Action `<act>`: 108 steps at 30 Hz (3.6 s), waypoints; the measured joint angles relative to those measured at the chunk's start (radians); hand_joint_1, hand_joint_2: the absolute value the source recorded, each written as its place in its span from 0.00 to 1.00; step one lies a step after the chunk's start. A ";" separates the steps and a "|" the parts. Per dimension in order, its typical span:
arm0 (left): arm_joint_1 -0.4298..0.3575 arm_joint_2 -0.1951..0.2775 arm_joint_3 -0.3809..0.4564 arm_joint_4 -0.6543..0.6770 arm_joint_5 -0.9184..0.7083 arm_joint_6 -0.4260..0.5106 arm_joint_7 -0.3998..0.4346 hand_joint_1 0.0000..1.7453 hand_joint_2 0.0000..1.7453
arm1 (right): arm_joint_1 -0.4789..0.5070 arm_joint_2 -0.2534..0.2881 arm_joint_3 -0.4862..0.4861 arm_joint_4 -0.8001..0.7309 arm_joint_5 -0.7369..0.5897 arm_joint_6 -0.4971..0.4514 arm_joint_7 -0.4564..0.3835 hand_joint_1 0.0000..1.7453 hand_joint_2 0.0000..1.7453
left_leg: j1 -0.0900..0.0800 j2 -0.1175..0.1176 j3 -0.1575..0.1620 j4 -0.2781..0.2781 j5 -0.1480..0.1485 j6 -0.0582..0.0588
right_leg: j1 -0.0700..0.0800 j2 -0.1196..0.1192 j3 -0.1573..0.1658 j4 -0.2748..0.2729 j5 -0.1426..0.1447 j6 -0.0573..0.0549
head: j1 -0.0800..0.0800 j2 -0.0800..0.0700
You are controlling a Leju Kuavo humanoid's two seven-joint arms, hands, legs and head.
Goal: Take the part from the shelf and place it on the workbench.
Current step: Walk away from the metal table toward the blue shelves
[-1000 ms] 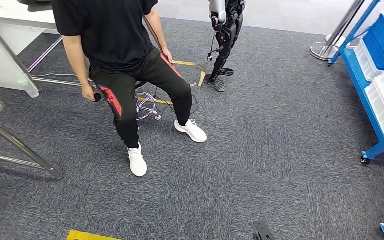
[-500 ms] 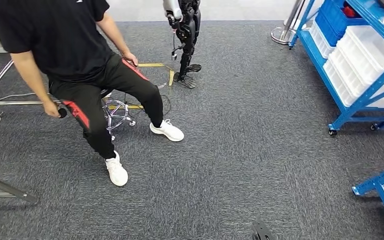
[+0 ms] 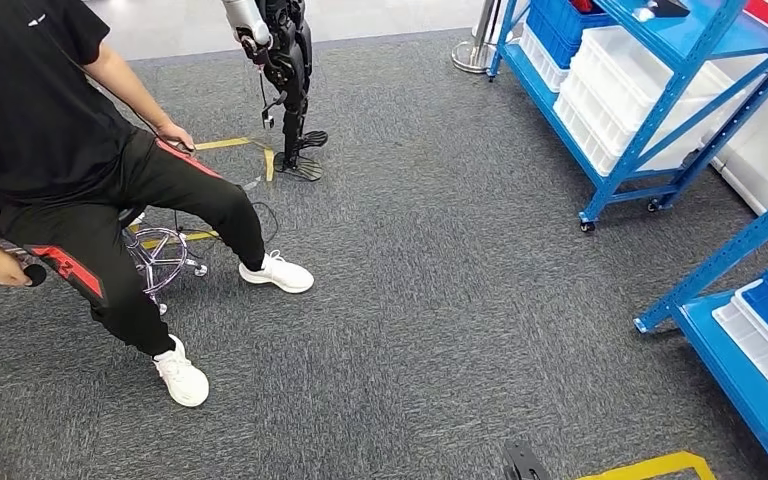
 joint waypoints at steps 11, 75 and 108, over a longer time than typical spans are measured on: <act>-0.001 0.005 0.004 -0.001 -0.003 0.000 -0.002 0.00 0.00 | -0.009 0.000 0.001 0.000 0.015 -0.004 0.001 0.00 0.00 | -0.007 0.139 0.022 -0.012 -0.010 0.010 | -0.004 -0.189 -0.019 0.043 -0.009 0.027 | 0.003 0.000; -0.013 -0.017 0.004 -0.001 -0.047 -0.004 -0.004 0.00 0.00 | -0.002 0.001 -0.041 0.002 0.011 -0.017 -0.014 0.00 0.00 | -0.022 0.161 0.056 -0.039 -0.014 0.003 | 0.004 -0.188 0.012 -0.008 0.005 -0.003 | -0.005 0.000; -0.023 -0.023 0.004 -0.002 -0.060 -0.004 -0.004 0.00 0.00 | 0.001 -0.004 -0.047 0.002 0.025 -0.018 -0.018 0.00 0.00 | -0.011 0.156 0.053 -0.040 -0.006 -0.008 | -0.008 -0.164 0.027 -0.024 0.009 -0.012 | -0.009 0.000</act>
